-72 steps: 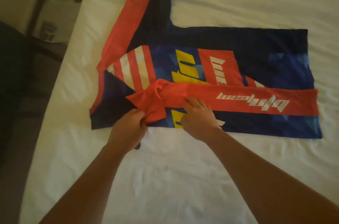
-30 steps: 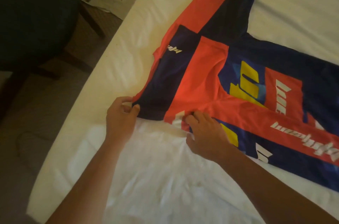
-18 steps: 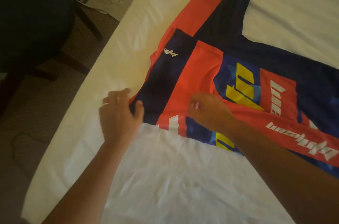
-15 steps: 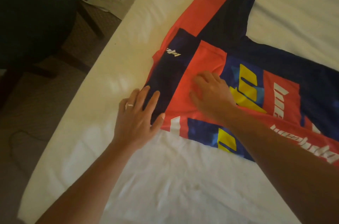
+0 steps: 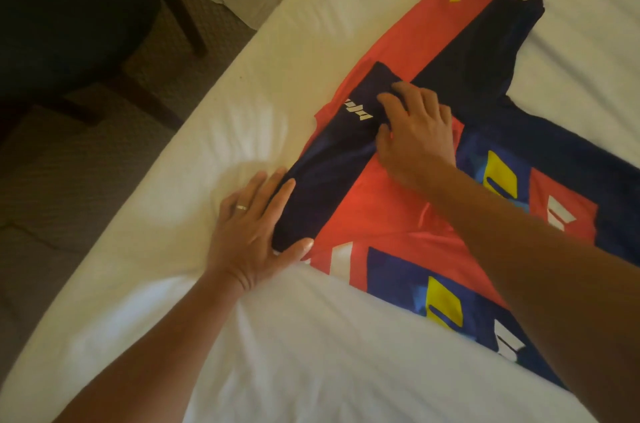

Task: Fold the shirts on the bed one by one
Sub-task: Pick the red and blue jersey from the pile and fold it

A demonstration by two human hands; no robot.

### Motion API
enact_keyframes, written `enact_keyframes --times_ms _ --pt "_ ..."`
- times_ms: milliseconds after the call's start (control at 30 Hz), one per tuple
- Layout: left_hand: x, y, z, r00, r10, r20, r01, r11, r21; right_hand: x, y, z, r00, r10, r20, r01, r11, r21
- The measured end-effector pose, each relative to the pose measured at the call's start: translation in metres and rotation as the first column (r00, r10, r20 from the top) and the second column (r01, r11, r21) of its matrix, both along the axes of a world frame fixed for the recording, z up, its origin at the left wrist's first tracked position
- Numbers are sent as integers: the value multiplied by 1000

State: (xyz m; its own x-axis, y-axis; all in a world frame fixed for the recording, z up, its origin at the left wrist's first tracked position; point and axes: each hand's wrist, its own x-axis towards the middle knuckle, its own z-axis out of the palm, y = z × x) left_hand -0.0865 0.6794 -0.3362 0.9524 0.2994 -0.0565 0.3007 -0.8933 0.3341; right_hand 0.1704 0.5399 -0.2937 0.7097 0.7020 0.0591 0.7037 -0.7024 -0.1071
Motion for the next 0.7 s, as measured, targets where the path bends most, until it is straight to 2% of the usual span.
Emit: enact_keyframes --times_ms 167,400,533,633,700 --pt "2 -3 -3 1000 9 -28 -7 998 63 24 39 6 993 104 -46 -113 947 -300" --pt "3 -5 -3 999 23 -40 -20 998 67 40 47 21 981 169 93 -122 919 -375" --pt "2 -4 -2 998 18 -61 -14 998 56 38 36 33 979 176 104 -137 942 -308" --pt "4 -5 6 997 53 -56 -54 998 -16 22 9 43 982 140 123 -121 981 -150" --pt "7 -7 16 991 128 -34 -131 984 -123 1 -19 48 990 91 105 -90 996 -9"
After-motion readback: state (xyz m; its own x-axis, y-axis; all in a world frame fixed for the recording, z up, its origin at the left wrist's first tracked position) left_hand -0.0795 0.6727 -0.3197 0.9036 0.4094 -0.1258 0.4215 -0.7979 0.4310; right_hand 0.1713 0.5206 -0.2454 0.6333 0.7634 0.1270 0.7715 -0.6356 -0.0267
